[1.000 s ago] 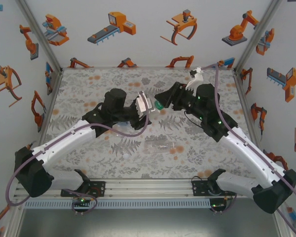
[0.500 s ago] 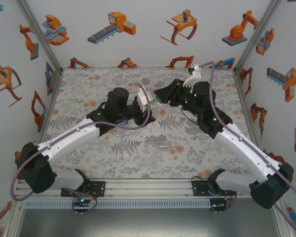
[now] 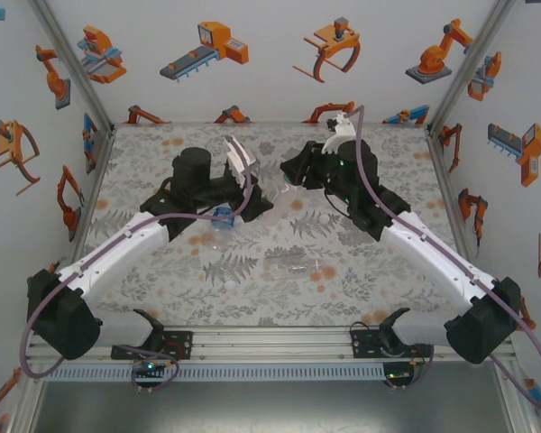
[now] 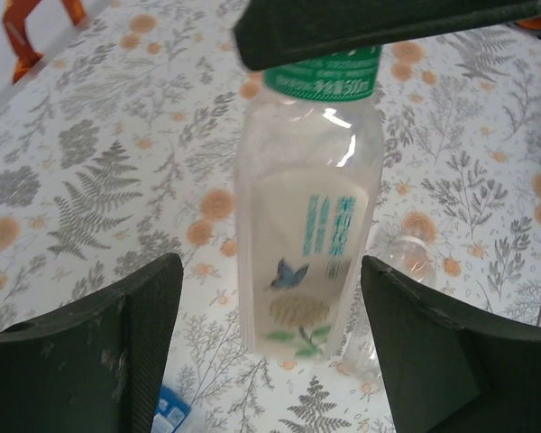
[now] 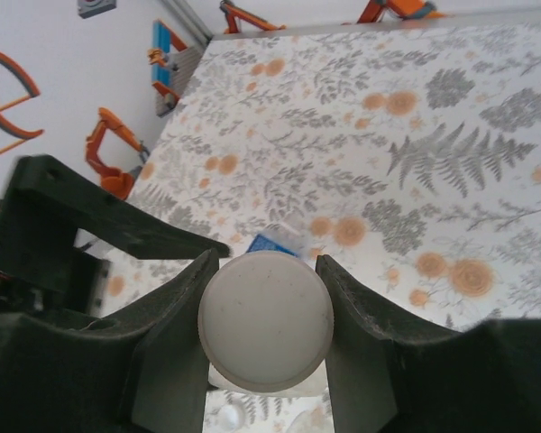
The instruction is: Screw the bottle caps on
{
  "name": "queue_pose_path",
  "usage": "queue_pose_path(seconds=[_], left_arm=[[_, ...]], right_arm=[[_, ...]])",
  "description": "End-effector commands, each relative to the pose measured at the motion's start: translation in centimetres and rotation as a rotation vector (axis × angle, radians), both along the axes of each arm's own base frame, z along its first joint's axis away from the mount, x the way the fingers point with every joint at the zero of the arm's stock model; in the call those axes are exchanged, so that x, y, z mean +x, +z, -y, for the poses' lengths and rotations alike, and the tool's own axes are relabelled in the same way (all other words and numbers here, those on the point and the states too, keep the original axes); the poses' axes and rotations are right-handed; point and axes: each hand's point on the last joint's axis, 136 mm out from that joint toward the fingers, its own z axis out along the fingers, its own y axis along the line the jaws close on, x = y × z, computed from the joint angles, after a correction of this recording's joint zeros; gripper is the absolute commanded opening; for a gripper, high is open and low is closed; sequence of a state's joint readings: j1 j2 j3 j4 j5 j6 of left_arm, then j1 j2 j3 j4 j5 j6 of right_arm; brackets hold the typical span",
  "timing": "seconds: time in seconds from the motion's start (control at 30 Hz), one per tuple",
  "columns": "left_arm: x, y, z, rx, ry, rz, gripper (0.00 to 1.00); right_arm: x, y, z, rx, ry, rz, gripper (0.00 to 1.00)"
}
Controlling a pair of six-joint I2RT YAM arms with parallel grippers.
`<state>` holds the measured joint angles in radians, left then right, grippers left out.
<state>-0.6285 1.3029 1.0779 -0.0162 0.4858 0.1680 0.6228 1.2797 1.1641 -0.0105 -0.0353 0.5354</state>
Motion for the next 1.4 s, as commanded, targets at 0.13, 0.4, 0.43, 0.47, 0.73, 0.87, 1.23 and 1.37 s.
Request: queue_pose_path(seconds=[0.13, 0.4, 0.43, 0.47, 0.73, 0.87, 1.23, 1.37], left_arm=[[1.8, 2.7, -5.8, -0.04, 0.12, -0.074, 0.77], [5.2, 0.0, -12.9, -0.022, 0.305, -0.175, 0.75], [5.5, -0.5, -13.3, -0.017, 0.32, -0.163, 0.74], [5.7, -1.2, -13.8, -0.008, 0.339, -0.152, 0.74], [7.2, -2.9, -16.0, -0.002, 0.451, -0.164, 0.74], [7.4, -3.5, -15.9, 0.008, 0.444, -0.179, 0.74], [7.6, -4.0, -15.7, 0.014, 0.429, -0.195, 0.74], [7.6, -4.1, -15.6, 0.011, 0.425, -0.201, 0.75]], right_arm=[[4.8, 0.1, 1.2, -0.238, -0.097, 0.163, 0.25], [12.5, -2.7, 3.7, -0.327, -0.195, 0.207, 0.24], [13.4, -2.9, 4.0, -0.34, -0.208, 0.214, 0.24], [14.3, -3.5, 4.3, -0.356, -0.218, 0.214, 0.24], [20.3, -6.2, 6.4, -0.418, -0.271, 0.241, 0.23], [21.9, -7.6, 7.0, -0.458, -0.276, 0.236, 0.23], [22.1, -10.6, 7.9, -0.48, -0.28, 0.185, 0.34], [21.9, -10.9, 8.1, -0.473, -0.29, 0.177, 0.5]])
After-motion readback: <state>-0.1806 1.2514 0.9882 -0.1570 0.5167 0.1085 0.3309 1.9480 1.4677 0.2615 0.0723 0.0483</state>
